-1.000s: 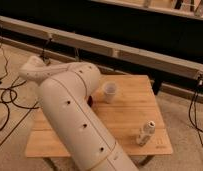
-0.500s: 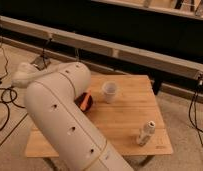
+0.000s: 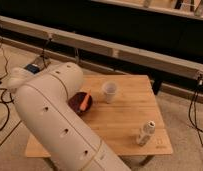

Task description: Place the eraser on the white sponge

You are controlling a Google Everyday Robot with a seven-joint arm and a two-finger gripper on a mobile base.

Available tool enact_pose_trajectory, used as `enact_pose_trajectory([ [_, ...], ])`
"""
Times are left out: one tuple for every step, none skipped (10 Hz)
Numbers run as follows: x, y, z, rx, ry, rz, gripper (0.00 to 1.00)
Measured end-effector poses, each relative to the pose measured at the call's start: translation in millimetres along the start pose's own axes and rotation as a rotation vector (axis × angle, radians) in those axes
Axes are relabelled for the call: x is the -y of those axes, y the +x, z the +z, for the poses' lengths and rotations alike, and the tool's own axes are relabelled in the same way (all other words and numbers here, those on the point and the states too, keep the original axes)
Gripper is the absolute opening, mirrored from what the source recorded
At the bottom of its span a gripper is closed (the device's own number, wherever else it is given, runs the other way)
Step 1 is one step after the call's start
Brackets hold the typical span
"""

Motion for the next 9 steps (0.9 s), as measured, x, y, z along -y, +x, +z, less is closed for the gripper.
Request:
enact_pose_trajectory([
  [0,0,0,-0.001,0.0,0.0,0.65],
  [-1,1,1,-0.002,-0.001,-0.001,0.65],
  [-2,3,2,-0.015,-0.003,-0.022,0.65],
  [-5,6,4,-0.042,-0.007,-0.075,0.65],
  [-6,7,5,-0.065,-0.008,-0.134,0.65],
  [-5,5,6,-0.083,-0.006,-0.196,0.65],
  [-2,1,8,-0.096,0.0,-0.26,0.65],
  [2,-2,10,-0.101,0.009,-0.304,0.65],
  [6,-5,12,-0.103,0.02,-0.334,0.65],
])
